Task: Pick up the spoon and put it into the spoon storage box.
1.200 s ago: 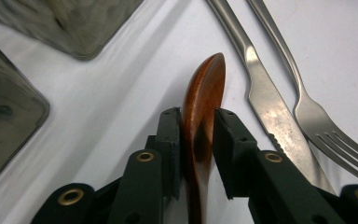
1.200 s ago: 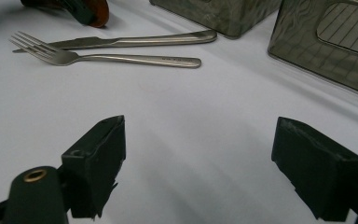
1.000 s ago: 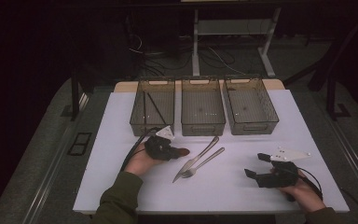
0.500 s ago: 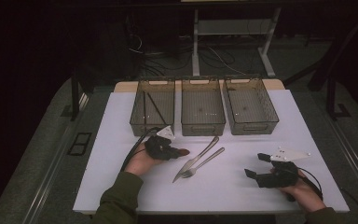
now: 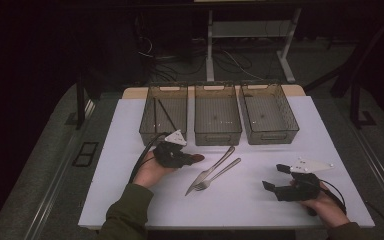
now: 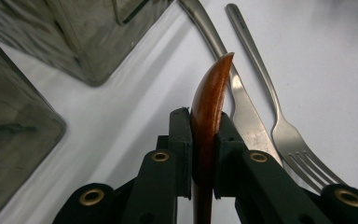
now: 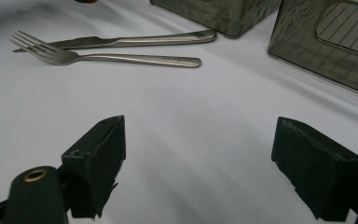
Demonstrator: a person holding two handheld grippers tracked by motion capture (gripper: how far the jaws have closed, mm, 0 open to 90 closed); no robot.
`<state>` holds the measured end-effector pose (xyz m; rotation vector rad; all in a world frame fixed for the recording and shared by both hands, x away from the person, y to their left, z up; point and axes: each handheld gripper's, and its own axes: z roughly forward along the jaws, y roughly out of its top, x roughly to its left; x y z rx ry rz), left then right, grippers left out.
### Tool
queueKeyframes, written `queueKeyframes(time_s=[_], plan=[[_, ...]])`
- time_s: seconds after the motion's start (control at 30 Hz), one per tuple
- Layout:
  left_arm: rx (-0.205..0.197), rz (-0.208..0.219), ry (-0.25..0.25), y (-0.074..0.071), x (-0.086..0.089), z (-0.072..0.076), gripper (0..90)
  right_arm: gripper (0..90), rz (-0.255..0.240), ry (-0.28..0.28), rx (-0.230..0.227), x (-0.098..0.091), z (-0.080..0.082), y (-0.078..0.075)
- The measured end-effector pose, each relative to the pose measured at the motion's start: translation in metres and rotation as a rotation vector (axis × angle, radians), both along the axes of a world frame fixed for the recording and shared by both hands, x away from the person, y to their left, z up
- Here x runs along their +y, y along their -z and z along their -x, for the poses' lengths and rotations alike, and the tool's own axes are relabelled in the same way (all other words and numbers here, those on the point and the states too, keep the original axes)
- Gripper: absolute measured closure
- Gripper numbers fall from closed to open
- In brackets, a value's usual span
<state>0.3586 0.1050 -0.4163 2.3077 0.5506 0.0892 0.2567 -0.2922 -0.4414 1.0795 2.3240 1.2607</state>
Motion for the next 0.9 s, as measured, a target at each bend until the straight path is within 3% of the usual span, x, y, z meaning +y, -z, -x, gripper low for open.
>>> queueKeyframes(time_s=[0.3,0.5,0.9], plan=[[-0.002,0.009,0.004,-0.015,-0.007,-0.005,79.9,16.8,-0.009,0.012,0.0,-0.001,0.0,0.0],[-0.002,0.046,-0.015,-0.03,-0.015,-0.012,79.9,16.8,-0.009,0.014,0.003,-0.002,0.0,0.0],[0.004,0.06,-0.009,-0.042,-0.038,-0.031,79.9,16.8,-0.012,0.015,0.003,-0.002,0.0,0.0]])
